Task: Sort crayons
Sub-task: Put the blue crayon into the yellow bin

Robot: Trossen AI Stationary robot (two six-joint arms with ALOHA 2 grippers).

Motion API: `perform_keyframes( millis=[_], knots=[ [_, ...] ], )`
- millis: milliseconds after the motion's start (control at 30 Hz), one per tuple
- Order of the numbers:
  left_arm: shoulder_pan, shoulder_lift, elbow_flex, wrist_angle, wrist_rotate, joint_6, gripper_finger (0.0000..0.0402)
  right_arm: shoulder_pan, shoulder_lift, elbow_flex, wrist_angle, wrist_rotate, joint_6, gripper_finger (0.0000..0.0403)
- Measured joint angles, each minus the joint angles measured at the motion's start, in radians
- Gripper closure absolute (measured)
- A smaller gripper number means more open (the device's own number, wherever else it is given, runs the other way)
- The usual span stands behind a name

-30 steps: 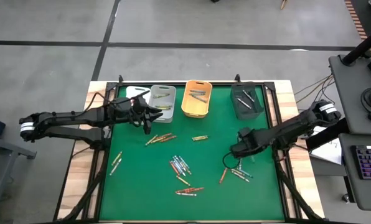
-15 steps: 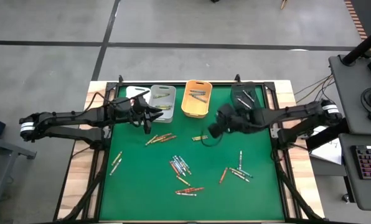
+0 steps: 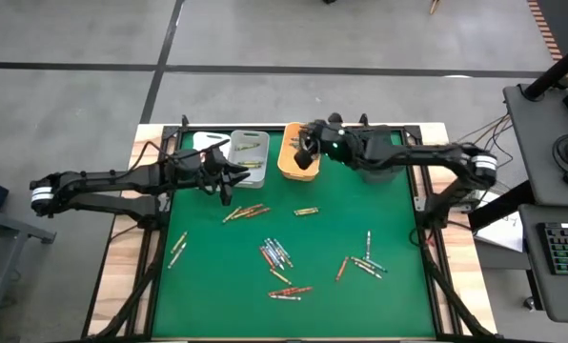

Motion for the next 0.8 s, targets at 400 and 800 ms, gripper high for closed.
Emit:
perform_keyframes(
  millis=[400,800],
  knots=[
    [0.000,0.005,0.000,0.000,0.000,0.000,0.0329,-0.119,0.256,0.113,-0.121,-0.094,-0.046,0.0394],
    [0.000,0.005,0.000,0.001,0.000,0.000,0.0329,-0.123,0.369,0.269,-0.285,-0.095,-0.110,0.0393]
  ],
)
